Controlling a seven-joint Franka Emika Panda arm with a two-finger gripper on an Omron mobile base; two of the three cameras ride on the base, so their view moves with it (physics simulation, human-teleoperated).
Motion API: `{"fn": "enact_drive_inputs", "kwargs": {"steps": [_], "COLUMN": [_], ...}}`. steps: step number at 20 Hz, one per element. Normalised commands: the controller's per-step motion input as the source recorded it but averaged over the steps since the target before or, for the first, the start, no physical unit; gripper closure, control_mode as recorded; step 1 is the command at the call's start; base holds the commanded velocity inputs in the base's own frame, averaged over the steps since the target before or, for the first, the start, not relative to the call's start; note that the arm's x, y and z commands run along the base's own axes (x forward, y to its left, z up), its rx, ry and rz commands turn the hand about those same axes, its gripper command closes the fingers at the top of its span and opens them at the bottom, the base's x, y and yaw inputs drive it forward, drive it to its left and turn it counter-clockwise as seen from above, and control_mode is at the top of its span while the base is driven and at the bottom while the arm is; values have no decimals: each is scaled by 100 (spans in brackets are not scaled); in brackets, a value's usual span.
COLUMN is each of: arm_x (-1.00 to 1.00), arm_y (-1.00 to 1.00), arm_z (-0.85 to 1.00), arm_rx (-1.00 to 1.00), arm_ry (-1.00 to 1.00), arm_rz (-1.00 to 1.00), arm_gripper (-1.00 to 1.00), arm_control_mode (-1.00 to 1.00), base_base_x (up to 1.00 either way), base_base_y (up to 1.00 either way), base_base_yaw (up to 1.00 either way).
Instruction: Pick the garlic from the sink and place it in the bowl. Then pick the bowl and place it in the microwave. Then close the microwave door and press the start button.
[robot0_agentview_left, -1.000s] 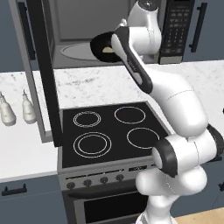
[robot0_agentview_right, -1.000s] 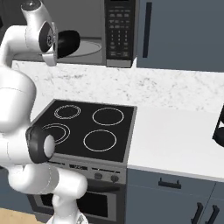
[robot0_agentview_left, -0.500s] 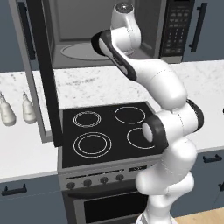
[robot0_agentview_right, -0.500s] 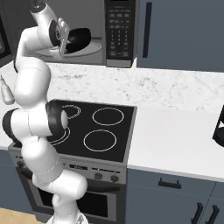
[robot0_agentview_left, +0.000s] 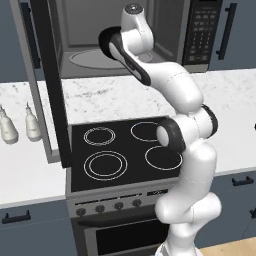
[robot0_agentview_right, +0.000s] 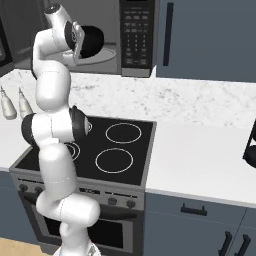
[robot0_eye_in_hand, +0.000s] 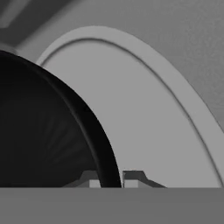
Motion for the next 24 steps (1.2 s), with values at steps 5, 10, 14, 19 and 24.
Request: {"fn": "enact_drive_inputs", "kwargs": {"steps": [5,10,14,19,24], "arm_x": [-3,-60,-100,-100,-100], "arm_y": [0,-7,-31,-43,-44], "arm_z": [-2,0,-1,-49,-71], "arm_rx": [0,0,7,12,6], "arm_ry": [-1,-13,-23,-11,-6], "arm_rz": [0,-1,0,0,3], "arm_gripper": [-100,-100,-100,-100,-100], "arm_control_mode": [-100,-100,-100,-100,-100], "base_base_x": [0,0,0,0,0], "base_base_y": [0,0,0,0,0], "base_base_yaw": [0,0,0,0,0]}}
